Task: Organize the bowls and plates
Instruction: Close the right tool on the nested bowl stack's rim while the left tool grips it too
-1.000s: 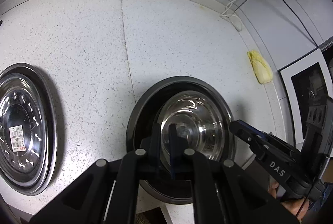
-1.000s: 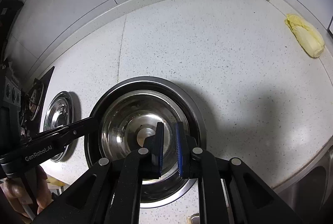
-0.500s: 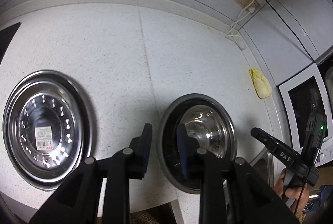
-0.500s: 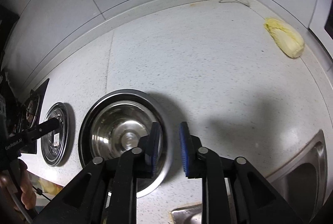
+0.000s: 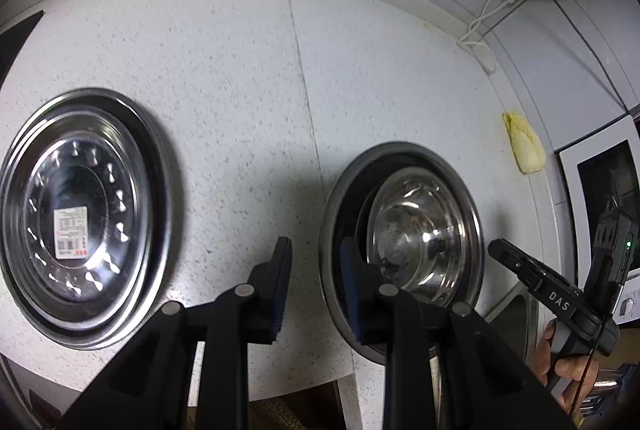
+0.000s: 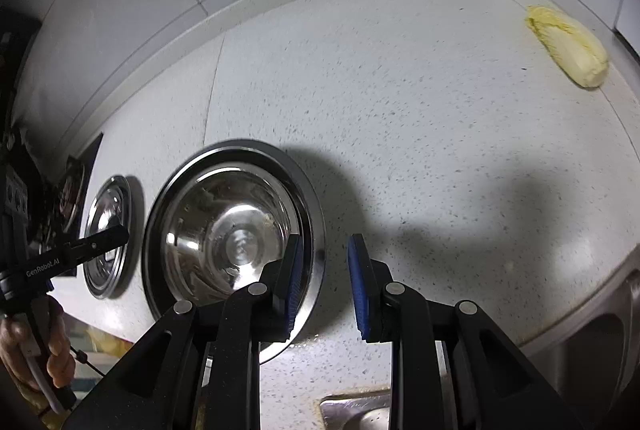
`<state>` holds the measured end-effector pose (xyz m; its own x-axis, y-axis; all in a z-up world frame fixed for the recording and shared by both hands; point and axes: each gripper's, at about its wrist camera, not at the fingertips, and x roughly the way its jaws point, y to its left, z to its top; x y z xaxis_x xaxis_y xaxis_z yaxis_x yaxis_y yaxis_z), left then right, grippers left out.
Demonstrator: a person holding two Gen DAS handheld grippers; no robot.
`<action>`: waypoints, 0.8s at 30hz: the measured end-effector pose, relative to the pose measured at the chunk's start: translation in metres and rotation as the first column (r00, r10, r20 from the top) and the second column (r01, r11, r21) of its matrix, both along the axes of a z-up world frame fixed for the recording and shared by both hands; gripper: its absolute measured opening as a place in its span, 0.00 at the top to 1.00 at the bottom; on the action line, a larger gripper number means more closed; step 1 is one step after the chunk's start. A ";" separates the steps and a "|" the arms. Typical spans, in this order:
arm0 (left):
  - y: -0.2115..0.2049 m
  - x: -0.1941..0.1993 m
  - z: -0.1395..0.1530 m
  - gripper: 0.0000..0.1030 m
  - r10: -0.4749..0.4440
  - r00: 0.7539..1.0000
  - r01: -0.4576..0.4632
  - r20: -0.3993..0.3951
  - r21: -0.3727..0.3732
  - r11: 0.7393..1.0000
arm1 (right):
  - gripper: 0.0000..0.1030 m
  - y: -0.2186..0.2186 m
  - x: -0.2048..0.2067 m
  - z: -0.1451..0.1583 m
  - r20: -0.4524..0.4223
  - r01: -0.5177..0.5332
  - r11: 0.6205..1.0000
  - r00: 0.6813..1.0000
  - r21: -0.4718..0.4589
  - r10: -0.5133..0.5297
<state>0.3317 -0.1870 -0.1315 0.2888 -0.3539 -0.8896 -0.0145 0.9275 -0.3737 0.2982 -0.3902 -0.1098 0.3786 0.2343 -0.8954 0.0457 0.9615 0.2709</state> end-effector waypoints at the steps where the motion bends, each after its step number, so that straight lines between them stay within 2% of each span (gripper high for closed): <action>1: -0.002 0.000 -0.003 0.77 -0.003 1.000 0.003 -0.006 0.005 1.000 | 0.80 0.000 0.001 -0.003 -0.004 -0.004 1.000 1.000 0.002 0.004; 8: -0.005 0.005 -0.021 0.77 -0.004 0.999 0.004 -0.050 0.002 1.000 | 0.80 0.004 0.005 -0.016 -0.027 -0.054 0.999 0.998 -0.002 0.054; 11: -0.006 0.008 -0.032 0.77 -0.007 0.996 0.005 -0.084 -0.022 1.000 | 0.80 0.011 0.007 -0.021 -0.040 -0.084 0.996 0.996 -0.022 0.083; 14: -0.009 0.012 -0.045 0.78 -0.010 0.994 0.003 -0.113 -0.060 0.998 | 0.84 0.018 0.009 -0.024 -0.040 -0.100 0.995 0.994 -0.027 0.099; 17: -0.011 0.015 -0.055 0.91 -0.022 0.989 0.003 -0.143 -0.133 0.991 | 0.89 0.021 0.011 -0.026 -0.032 -0.107 0.994 0.994 -0.012 0.106; 24: -0.012 0.017 -0.059 0.93 -0.035 0.989 0.014 -0.144 -0.143 0.990 | 0.90 0.022 0.012 -0.027 -0.036 -0.106 0.994 0.994 0.005 0.106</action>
<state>0.3488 -0.1990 -0.1906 0.1489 -0.4841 -0.8623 -0.0562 0.8664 -0.4961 0.3105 -0.3679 -0.1366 0.3184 0.2738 -0.9076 -0.0469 0.9608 0.2734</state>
